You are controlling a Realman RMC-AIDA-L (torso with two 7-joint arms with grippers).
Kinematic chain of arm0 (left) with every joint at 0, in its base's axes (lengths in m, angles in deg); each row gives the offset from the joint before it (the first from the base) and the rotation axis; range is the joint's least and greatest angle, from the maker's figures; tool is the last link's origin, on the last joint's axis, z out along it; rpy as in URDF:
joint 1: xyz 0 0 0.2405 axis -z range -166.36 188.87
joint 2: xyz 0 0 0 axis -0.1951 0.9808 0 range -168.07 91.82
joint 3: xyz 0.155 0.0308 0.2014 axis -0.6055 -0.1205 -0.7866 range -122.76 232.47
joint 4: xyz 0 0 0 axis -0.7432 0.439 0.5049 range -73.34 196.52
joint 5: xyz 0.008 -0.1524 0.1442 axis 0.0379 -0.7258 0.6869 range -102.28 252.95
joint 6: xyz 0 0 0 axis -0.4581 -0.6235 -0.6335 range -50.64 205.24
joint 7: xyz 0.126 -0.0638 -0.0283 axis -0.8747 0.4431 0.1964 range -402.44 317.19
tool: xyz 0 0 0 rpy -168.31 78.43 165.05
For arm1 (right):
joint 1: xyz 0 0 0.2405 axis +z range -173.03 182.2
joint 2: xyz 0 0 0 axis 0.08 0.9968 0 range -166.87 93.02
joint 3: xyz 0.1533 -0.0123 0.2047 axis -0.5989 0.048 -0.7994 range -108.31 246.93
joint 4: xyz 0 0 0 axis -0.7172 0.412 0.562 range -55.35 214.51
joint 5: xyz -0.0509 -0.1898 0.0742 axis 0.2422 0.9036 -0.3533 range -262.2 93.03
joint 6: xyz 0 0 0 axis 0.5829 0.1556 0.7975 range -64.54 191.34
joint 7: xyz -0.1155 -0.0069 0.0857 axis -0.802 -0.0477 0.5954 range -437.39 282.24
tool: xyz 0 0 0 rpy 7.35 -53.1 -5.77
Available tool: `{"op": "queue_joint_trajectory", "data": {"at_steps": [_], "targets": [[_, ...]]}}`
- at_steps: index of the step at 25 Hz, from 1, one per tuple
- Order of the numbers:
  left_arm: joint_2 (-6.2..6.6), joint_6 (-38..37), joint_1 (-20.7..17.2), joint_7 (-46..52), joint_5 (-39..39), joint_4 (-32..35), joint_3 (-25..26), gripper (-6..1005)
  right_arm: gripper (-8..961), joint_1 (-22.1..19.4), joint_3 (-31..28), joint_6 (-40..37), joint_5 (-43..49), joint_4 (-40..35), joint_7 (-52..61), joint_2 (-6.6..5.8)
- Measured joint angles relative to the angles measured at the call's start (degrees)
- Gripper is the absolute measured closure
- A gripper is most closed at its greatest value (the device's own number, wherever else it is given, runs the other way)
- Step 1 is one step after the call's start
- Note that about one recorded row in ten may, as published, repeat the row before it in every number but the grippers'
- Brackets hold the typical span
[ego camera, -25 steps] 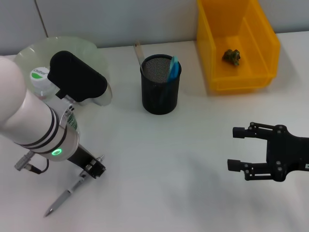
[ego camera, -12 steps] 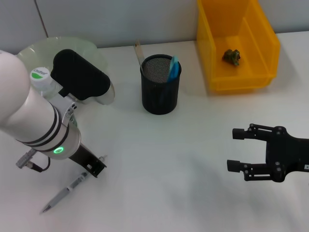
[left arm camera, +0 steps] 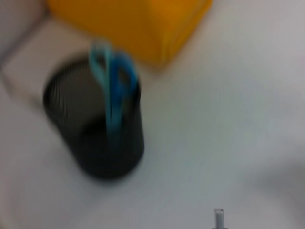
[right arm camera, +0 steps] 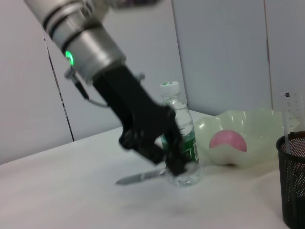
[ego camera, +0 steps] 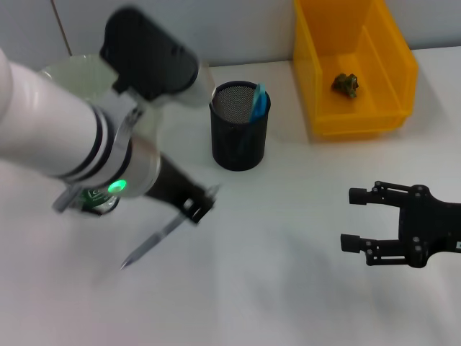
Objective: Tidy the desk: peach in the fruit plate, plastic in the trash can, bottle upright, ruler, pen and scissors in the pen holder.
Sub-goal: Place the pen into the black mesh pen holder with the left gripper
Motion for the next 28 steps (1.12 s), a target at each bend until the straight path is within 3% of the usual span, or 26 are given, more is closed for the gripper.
{"op": "queue_joint_trajectory", "data": {"at_steps": [4,10,18,21,25,28], "targets": [[0.05,5.71,-0.85,-2.8,-1.26,5.78,1.36,834,121,-0.01,-0.03,-0.02,0.0,-0.09,0.26,-0.08],[0.19,19.85,-1.94,-9.85,-7.97,5.47,2.86,821,121,0.06,-0.05,-0.09,-0.02,-0.49,0.58,-0.06],[0.13,44.46,-4.47,-27.44,-23.55,-4.1,-0.05,803,121,0.09,-0.04,-0.07,-0.08,-0.88,0.96,0.11],[0.02,54.16,-5.17,-39.23,-33.2,-9.25,-3.4,797,121,0.15,-0.04,-0.06,-0.1,-0.89,1.03,0.12],[-0.13,63.46,-4.42,-48.72,-42.78,-15.91,-7.94,788,121,0.25,-0.04,-0.07,-0.11,-0.89,1.14,0.15],[-0.15,68.18,-3.68,-51.94,-45.45,-18.47,-10.7,782,121,0.31,-0.04,-0.03,-0.11,-0.89,1.14,0.21]]}}
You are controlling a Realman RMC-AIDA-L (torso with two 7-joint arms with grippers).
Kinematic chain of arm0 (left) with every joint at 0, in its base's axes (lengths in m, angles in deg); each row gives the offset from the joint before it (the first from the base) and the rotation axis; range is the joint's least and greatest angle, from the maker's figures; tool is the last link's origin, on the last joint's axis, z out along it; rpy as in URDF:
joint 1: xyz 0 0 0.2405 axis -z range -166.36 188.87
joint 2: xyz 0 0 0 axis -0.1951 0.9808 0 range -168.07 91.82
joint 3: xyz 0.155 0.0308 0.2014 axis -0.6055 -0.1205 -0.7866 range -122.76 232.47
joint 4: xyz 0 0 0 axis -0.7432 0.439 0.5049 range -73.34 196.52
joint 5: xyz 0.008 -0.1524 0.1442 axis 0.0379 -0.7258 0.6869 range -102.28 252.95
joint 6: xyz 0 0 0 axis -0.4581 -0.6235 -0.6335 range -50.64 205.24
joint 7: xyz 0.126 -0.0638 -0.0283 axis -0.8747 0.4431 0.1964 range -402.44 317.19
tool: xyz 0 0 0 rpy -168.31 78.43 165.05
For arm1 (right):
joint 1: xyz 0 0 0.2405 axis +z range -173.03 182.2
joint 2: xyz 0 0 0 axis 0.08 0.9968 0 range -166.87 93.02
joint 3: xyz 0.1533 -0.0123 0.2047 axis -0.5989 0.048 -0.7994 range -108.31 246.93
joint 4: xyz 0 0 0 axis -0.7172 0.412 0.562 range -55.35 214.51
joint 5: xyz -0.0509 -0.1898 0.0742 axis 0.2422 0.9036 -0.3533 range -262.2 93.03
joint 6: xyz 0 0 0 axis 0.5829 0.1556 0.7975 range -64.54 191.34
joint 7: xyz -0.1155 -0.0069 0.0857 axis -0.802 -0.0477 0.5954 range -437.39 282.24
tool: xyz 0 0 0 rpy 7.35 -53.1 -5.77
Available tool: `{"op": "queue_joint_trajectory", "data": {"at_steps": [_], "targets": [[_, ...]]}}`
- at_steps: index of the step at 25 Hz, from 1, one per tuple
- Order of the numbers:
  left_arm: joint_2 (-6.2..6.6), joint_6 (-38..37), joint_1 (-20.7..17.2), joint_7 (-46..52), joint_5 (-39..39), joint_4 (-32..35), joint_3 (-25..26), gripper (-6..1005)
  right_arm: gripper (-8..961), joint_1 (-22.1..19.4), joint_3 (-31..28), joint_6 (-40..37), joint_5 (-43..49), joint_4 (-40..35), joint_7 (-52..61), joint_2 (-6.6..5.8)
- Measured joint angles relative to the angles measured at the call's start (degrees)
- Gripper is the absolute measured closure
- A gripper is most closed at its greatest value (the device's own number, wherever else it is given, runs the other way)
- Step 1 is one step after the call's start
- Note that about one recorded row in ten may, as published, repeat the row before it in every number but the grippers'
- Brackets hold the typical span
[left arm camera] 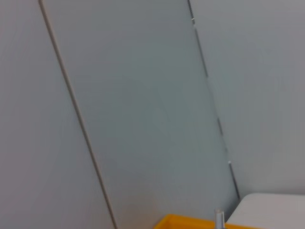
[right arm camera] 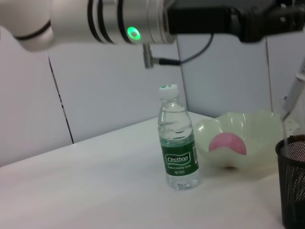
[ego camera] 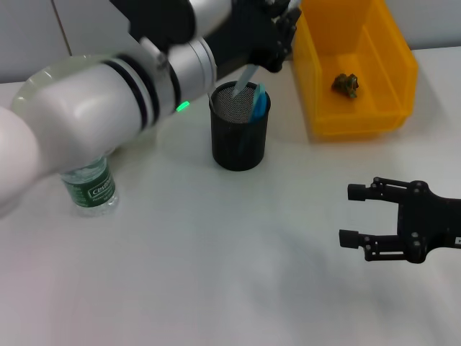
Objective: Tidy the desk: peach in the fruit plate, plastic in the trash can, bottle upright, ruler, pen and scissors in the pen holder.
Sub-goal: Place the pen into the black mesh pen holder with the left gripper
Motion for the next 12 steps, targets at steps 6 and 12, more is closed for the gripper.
{"op": "queue_joint_trajectory", "data": {"at_steps": [6,12], "targets": [[-0.02,7.96,2.04,-1.42,-1.92,-3.58,-4.68,769,121,0.26,-0.01,0.08,0.0,0.01,0.04,0.02],[-0.07,14.54,2.56,-1.12,-1.99,-4.32,-8.16,756,121,0.39,0.0,0.1,0.04,0.1,0.08,0.02]]}}
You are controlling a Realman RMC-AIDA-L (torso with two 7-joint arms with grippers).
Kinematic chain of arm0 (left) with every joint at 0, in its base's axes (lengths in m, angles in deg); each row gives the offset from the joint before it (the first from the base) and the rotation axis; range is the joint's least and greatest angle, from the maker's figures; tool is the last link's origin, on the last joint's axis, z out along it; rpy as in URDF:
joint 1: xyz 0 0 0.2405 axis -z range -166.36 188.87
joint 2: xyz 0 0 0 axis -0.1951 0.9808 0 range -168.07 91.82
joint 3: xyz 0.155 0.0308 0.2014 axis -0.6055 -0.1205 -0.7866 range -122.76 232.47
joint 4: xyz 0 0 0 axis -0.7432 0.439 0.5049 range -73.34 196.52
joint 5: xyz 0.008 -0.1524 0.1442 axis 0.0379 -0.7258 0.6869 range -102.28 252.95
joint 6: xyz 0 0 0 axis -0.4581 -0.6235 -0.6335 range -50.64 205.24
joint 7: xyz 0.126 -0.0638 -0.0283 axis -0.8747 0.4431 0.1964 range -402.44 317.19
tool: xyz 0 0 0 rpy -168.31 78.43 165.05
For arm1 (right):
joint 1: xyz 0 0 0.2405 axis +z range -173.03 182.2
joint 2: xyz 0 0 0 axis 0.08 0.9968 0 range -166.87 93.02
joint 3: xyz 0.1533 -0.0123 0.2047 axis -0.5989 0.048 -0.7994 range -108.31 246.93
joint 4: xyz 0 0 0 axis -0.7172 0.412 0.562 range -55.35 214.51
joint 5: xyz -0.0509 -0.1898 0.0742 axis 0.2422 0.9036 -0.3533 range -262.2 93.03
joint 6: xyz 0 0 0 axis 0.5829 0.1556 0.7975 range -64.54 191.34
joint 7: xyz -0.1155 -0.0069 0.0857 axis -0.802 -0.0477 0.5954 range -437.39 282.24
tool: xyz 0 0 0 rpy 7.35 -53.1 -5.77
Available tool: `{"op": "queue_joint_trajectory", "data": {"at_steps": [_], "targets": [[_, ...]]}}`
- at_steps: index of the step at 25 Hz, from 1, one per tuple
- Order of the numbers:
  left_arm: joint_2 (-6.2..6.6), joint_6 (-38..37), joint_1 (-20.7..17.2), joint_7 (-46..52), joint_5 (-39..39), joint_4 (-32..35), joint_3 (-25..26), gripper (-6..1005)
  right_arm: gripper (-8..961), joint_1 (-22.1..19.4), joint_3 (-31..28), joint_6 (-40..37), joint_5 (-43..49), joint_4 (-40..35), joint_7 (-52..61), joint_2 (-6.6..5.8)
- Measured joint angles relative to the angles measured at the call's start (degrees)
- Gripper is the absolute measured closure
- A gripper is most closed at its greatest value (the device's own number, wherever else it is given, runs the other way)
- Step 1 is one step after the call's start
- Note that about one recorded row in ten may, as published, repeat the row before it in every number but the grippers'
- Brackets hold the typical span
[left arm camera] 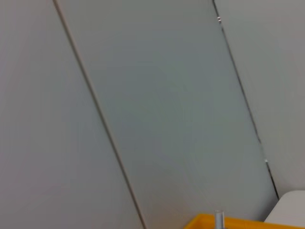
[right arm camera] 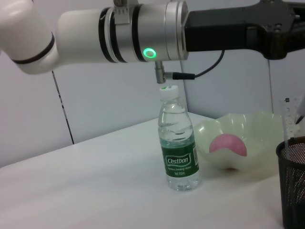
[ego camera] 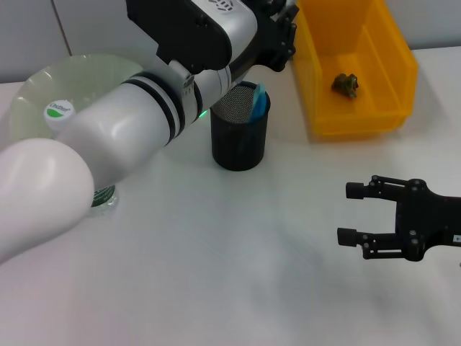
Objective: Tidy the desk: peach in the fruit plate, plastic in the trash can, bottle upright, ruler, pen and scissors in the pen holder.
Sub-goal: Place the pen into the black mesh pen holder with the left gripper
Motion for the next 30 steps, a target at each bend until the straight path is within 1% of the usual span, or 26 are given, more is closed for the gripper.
{"op": "queue_joint_trajectory", "data": {"at_steps": [3,4,5,8,9,13,15,18,22,27,30], "targets": [[0.0,0.0,0.0,0.0,0.0,0.0,0.0,750,121,0.0,0.0,0.0,0.01,-0.01,0.0,0.0],[0.0,3.3,1.5,3.09,0.19,-2.84,-1.68,747,121,0.01,0.0,0.0,0.02,-0.02,0.01,0.0],[0.0,5.01,2.54,4.23,0.26,-4.55,-2.85,745,121,0.09,0.01,0.0,0.03,-0.06,0.23,0.0],[0.0,5.36,2.96,4.73,0.3,-5.09,-3.23,739,121,0.16,0.12,0.0,0.05,-0.08,0.53,0.0],[0.0,6.01,3.68,6.95,1.02,-6.43,-3.84,737,121,0.16,0.12,0.0,0.05,-0.08,0.53,0.0],[0.0,6.4,3.81,8.3,1.75,-6.85,-3.94,728,121,0.23,0.26,0.08,0.06,-0.09,0.62,0.0],[0.0,6.83,3.91,13.64,5.32,-7.51,-4.09,724,121,0.29,0.28,0.08,0.06,-0.1,0.69,0.0],[0.0,6.84,4.0,14.96,6.8,-7.96,-4.17,717,121,0.46,0.39,0.09,0.06,-0.09,0.7,0.0],[0.0,6.43,5.8,19.71,7.89,-11.24,-3.97,709,121,0.69,0.56,0.09,0.06,-0.1,0.71,0.02],[0.0,6.38,6.01,20.7,8.32,-11.75,-3.58,698,121,0.7,0.62,0.09,0.06,-0.09,0.85,0.07],[0.07,6.55,5.26,20.7,8.38,-10.93,-3.55,691,121,0.7,0.52,0.07,0.06,-0.09,1.09,0.06]]}}
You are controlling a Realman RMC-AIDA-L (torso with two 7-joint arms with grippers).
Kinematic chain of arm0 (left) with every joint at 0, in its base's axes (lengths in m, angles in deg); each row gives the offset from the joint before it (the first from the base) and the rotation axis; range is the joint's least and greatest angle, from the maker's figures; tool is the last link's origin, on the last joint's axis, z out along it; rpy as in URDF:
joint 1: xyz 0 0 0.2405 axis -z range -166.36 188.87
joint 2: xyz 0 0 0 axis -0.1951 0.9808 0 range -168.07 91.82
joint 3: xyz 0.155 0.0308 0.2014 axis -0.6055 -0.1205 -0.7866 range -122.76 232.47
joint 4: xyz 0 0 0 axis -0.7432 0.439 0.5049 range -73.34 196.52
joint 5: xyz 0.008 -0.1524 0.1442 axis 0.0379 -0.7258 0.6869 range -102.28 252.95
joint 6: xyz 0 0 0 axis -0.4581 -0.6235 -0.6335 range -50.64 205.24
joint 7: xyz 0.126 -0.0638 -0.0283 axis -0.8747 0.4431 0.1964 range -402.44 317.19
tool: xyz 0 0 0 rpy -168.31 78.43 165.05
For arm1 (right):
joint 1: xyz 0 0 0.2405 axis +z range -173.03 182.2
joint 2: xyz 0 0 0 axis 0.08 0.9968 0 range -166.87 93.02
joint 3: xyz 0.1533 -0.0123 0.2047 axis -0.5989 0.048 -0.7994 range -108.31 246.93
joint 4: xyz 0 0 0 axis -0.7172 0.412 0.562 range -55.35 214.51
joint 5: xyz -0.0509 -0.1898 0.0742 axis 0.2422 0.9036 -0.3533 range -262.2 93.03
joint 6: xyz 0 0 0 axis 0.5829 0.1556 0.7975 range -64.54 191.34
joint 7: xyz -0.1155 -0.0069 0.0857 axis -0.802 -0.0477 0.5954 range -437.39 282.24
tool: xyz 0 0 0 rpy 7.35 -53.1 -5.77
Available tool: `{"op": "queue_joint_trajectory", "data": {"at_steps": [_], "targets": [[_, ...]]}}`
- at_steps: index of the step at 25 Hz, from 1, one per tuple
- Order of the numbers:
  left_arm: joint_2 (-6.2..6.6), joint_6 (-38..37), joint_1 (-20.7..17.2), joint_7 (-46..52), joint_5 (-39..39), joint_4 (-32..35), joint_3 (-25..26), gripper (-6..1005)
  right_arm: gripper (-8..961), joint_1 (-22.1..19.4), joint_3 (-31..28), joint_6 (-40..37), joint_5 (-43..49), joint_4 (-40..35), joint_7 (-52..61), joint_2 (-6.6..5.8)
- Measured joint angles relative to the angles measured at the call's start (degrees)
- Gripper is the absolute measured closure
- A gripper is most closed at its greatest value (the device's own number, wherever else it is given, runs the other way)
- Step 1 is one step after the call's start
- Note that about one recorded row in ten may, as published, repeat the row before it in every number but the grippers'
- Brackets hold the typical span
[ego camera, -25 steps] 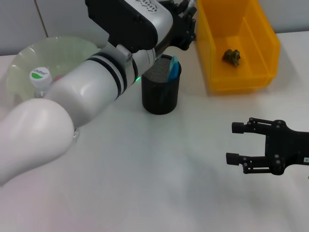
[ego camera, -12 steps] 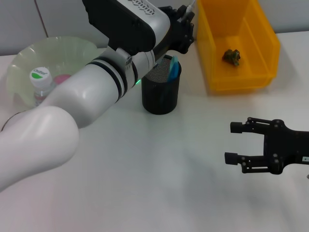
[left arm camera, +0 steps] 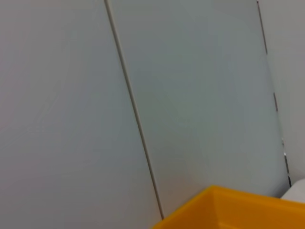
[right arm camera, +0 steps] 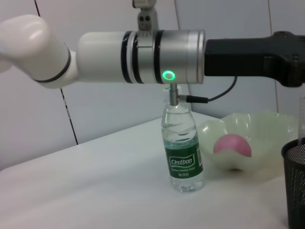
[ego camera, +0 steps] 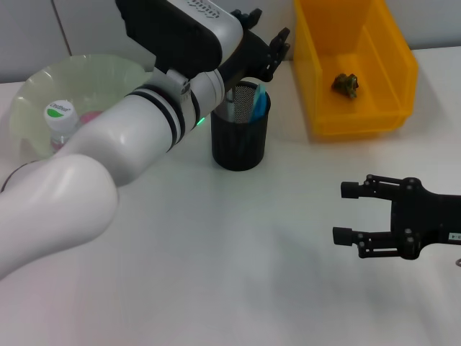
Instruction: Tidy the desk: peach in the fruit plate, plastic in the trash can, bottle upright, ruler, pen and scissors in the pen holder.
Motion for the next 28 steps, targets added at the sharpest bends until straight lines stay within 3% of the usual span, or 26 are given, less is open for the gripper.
{"op": "queue_joint_trajectory", "data": {"at_steps": [1,2,6,8,10,13,14,17,18,20,21,24,25,26,27,28], "targets": [[0.0,0.0,0.0,0.0,0.0,0.0,0.0,689,121,0.0,0.0,0.0,0.0,0.0,0.0,0.0],[0.33,0.79,-2.34,-0.06,0.52,3.0,0.07,687,121,-0.04,-0.14,0.0,0.0,-0.01,0.0,-0.01],[0.5,4.18,-6.01,-0.22,3.38,6.98,0.12,468,121,-0.16,-0.43,-0.01,0.0,-0.41,0.03,0.0],[0.43,11.51,-12.21,1.3,12.71,11.95,-0.46,385,121,0.04,-0.47,-0.05,-0.12,-0.47,0.05,0.04],[0.54,12.81,-14.33,2.29,15.7,13.77,-0.72,328,121,0.13,-0.49,-0.04,-0.24,-0.53,0.05,0.04],[0.54,12.81,-14.33,2.29,15.7,13.77,-0.72,242,121,0.19,-0.67,-0.05,-0.46,-0.74,0.05,0.04],[0.59,18.11,-19.4,5.15,23.29,16.5,-2.47,214,121,0.19,-0.67,-0.05,-0.46,-0.74,0.05,0.04],[0.66,24.11,-22.74,7.66,29.2,16.33,-4.64,210,121,0.19,-2.44,-0.11,-0.55,-0.78,0.01,0.04],[0.74,31.54,-26.35,10.75,35.8,14.8,-6.86,210,121,0.19,-4.34,-0.13,-0.64,-0.79,-0.21,0.27],[0.74,31.54,-26.35,10.75,35.8,14.8,-6.86,211,121,0.22,-7.03,-0.2,-0.8,-0.79,-1.05,0.86],[0.84,40.64,-30.82,15.53,41.39,11.49,-8.39,212,121,0.22,-7.03,-0.2,-0.8,-0.79,-1.05,0.86],[0.84,40.64,-30.82,15.53,41.39,11.49,-8.39,213,121,0.24,-11.09,-1.06,-1.79,0.35,-4.25,1.66],[0.92,48.03,-33.89,20.15,43.69,7.63,-8.8,214,121,-0.02,-11.56,-1.3,-3.22,1.94,-5.77,1.62],[0.92,48.03,-33.89,20.15,43.69,7.63,-8.8,214,121,-0.02,-11.56,-1.3,-3.22,1.94,-5.77,1.62],[1.22,57.91,-37.51,27.79,44.55,0.48,-9.17,215,121,-0.1,-11.58,-1.33,-3.67,2.59,-6.16,1.54],[1.38,62.13,-38.78,31.01,44.63,-3.77,-9.5,215,121,-0.16,-11.66,-1.32,-3.95,3.39,-7.03,1.48]]}}
